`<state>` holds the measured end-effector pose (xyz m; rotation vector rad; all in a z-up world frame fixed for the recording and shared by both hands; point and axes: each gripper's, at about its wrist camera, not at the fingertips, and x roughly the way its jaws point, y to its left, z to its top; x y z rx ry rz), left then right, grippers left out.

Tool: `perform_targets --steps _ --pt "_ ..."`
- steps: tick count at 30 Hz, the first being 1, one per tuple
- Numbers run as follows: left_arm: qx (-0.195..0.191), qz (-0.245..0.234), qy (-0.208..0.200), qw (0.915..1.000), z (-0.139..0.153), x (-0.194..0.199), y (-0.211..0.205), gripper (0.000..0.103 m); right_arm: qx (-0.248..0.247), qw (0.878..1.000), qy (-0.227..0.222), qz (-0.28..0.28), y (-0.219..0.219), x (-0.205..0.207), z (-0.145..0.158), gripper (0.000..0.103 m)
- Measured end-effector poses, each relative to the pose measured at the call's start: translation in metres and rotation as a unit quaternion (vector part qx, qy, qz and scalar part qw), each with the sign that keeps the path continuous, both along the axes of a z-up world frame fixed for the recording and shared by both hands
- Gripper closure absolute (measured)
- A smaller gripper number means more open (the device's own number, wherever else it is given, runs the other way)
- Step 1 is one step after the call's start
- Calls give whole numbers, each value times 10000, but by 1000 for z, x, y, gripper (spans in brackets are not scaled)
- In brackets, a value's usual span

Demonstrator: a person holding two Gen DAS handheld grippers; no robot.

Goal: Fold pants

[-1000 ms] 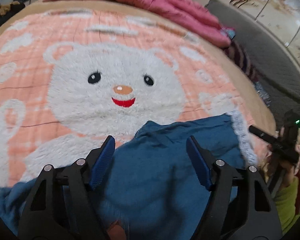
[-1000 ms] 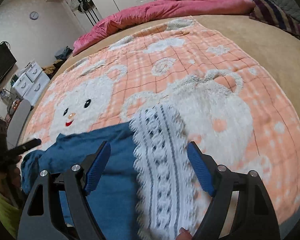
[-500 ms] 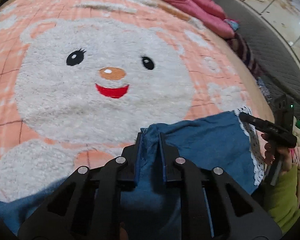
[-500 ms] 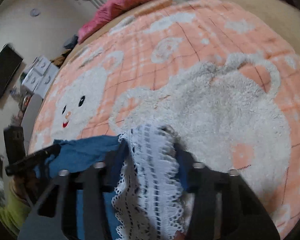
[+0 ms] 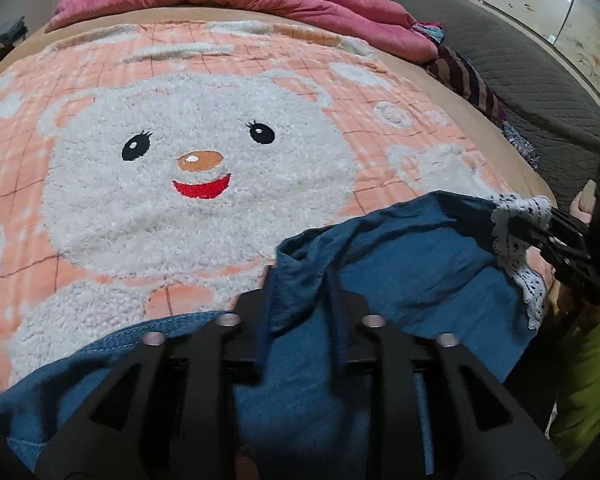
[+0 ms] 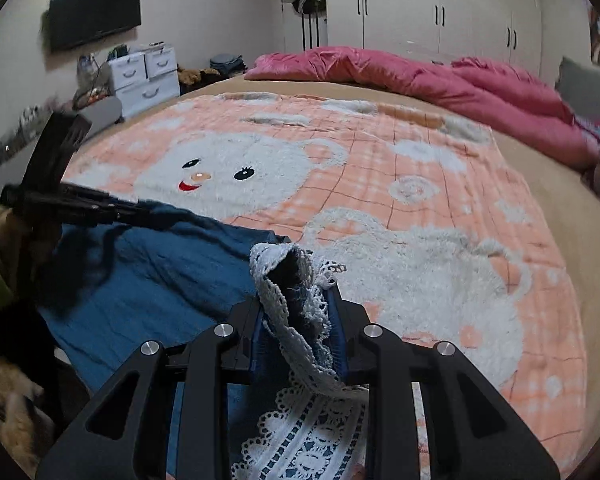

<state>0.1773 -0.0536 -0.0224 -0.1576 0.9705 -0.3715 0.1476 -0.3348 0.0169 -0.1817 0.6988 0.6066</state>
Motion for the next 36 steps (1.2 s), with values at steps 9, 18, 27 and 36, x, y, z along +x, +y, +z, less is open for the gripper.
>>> perform_targets --steps 9,18,27,36 --pt "-211 220 374 9988 -6 27 4 97 525 9921 153 -1126 -33 29 2 84" --pt "192 176 -48 9997 16 46 -14 100 230 9883 220 -1495 -32 61 3 86" --pt "211 333 177 9991 -16 52 -8 92 -320 9832 907 -1551 -24 89 -40 80" --pt "423 488 29 9979 -9 43 -10 84 -26 9727 1045 -2071 -42 82 -32 50"
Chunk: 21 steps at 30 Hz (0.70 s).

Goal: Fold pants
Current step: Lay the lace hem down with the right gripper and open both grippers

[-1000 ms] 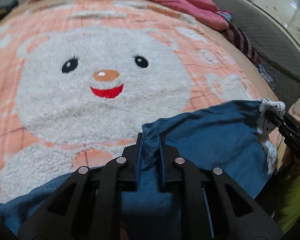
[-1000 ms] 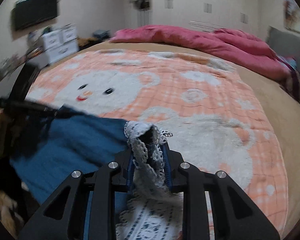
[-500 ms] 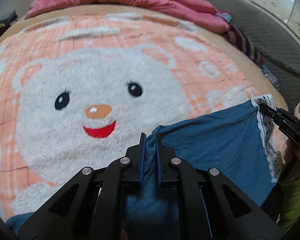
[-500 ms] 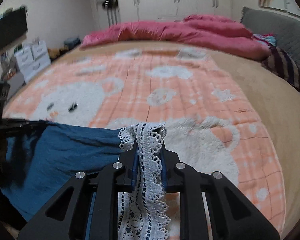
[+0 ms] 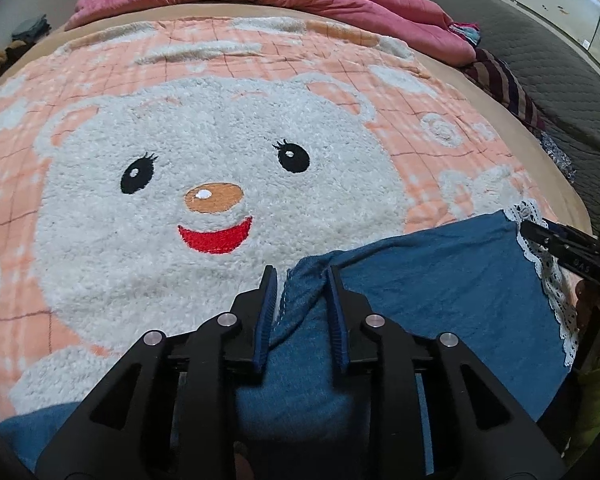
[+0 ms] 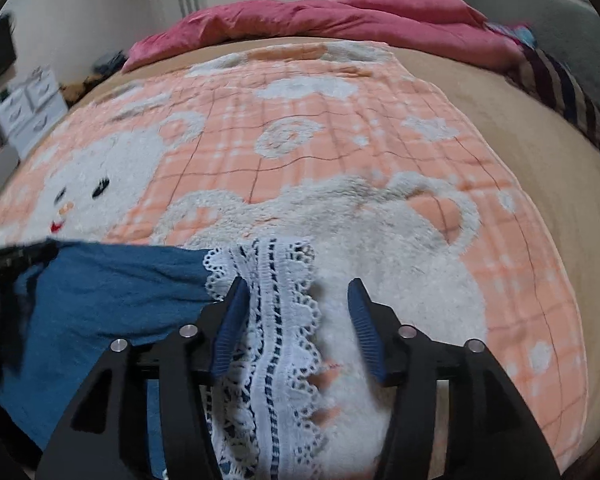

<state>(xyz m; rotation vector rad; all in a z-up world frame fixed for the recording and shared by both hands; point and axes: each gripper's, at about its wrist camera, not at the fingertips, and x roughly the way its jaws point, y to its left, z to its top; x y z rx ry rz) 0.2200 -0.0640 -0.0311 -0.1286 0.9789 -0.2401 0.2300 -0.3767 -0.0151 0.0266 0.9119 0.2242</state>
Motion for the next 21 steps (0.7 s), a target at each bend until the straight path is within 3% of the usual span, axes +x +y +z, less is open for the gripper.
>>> perform_targets --steps 3,5,14,21 --pt "49 13 -29 10000 4 -3 -1 74 71 9998 -150 -82 -4 -12 11 44" --pt "42 19 -65 10000 7 -5 -1 74 212 9994 -262 -122 -7 -23 20 39" --pt "8 101 -382 9992 31 -24 -3 68 269 9977 -614 34 5 -66 42 33" --pt "-42 210 -703 9973 53 -65 1 58 348 9967 -692 233 21 -96 47 33"
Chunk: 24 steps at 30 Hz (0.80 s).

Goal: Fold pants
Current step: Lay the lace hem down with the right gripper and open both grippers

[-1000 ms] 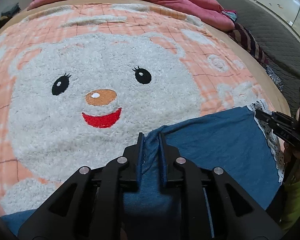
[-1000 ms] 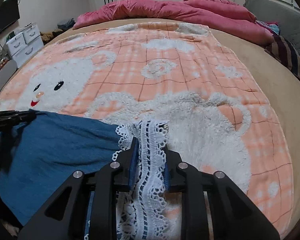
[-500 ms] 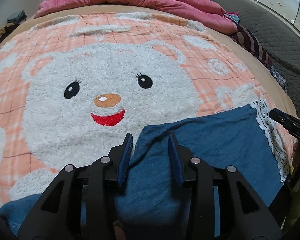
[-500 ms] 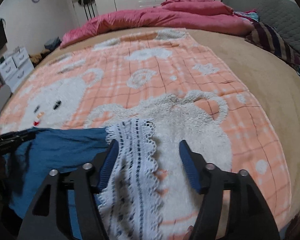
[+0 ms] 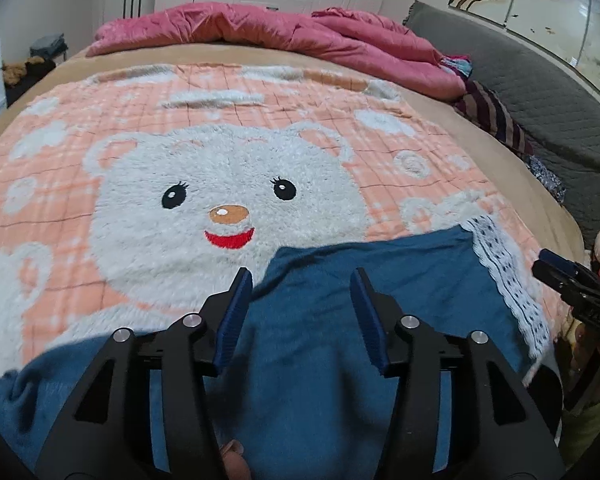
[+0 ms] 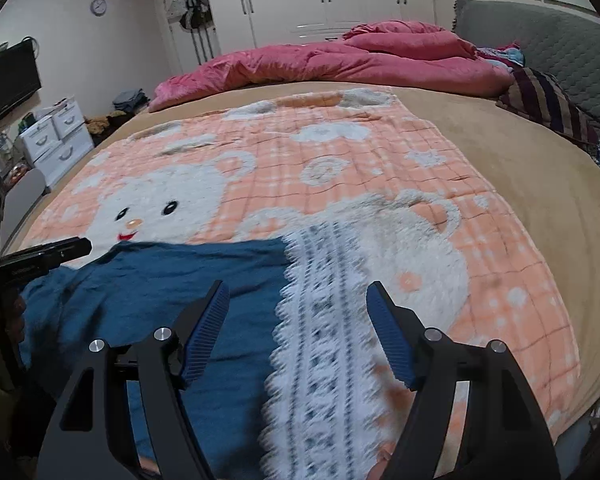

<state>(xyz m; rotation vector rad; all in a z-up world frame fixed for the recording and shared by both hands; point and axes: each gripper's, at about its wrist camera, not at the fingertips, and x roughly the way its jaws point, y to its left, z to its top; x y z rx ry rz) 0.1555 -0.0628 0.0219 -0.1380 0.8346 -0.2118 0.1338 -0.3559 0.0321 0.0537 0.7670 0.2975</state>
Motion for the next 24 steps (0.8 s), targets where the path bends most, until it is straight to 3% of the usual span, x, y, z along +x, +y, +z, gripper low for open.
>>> perform_targets --steps 6,9,14,17,24 --pt "103 -199 183 9996 -11 -37 -13 54 -105 9986 212 473 28 -25 -12 33" --pt "381 -215 255 9987 -25 -56 -16 53 -336 9979 417 378 27 -34 -24 33" --pt "815 -275 298 9959 -37 -84 -15 45 -312 9966 752 112 6 -47 -37 33" --pt "878 -225 524 9945 -53 -89 -6 45 -356 9955 871 84 2 -48 -43 33" --pt "762 -207 500 9956 -60 -89 6 41 -389 9952 897 71 0 -46 -56 33"
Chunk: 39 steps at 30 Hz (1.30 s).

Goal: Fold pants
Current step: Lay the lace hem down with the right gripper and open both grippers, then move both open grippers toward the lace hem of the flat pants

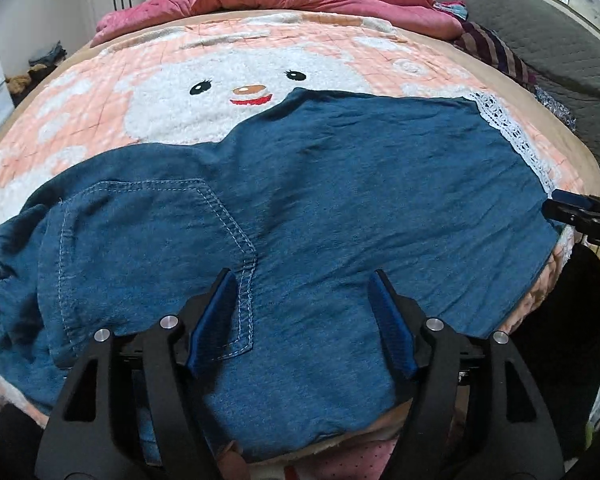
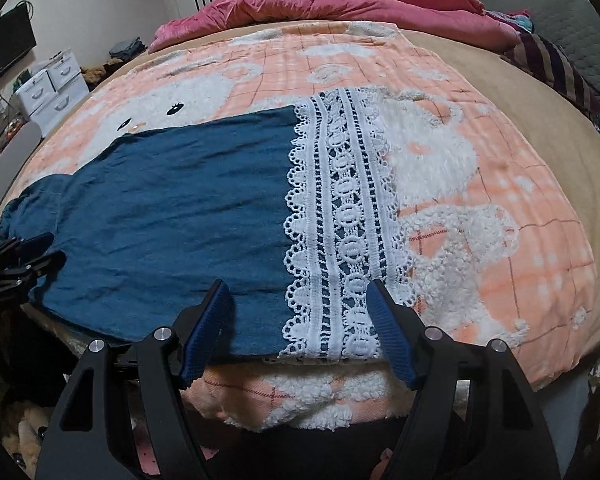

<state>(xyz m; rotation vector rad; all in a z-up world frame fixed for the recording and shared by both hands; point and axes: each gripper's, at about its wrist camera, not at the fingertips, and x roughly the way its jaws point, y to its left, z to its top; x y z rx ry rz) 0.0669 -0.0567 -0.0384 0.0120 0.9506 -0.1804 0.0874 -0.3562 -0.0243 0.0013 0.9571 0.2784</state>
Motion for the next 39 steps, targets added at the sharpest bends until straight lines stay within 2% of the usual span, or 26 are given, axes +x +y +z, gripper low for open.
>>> perform_targets --steps 4,6,11,16,17,18,28,39 --pt "25 34 -7 10000 1 0 -1 41 -2 9999 -73 -112 1 -3 6 33" --pt "-64 16 53 10000 5 -3 -2 29 -13 9998 -131 -157 2 -8 10 32" --pt "-169 -79 27 9998 17 -12 -7 23 34 9992 -296 -269 3 -22 25 25" --pt "-184 -176 -174 9995 33 -22 -14 13 -4 9985 -475 -260 8 -32 39 23" --pt "-180 -192 -207 9994 36 -23 -16 11 8 9984 -511 -260 8 -34 41 19" --pt "-172 -217 -251 9993 40 -25 -17 10 15 9981 -553 -276 8 -36 44 15" --pt "-55 -477 -495 9976 65 -30 -40 10 64 9951 -834 -534 -9 -50 62 12" --pt "47 -1114 -521 9924 78 4 -97 10 297 9935 -742 -808 -38 -53 53 11"
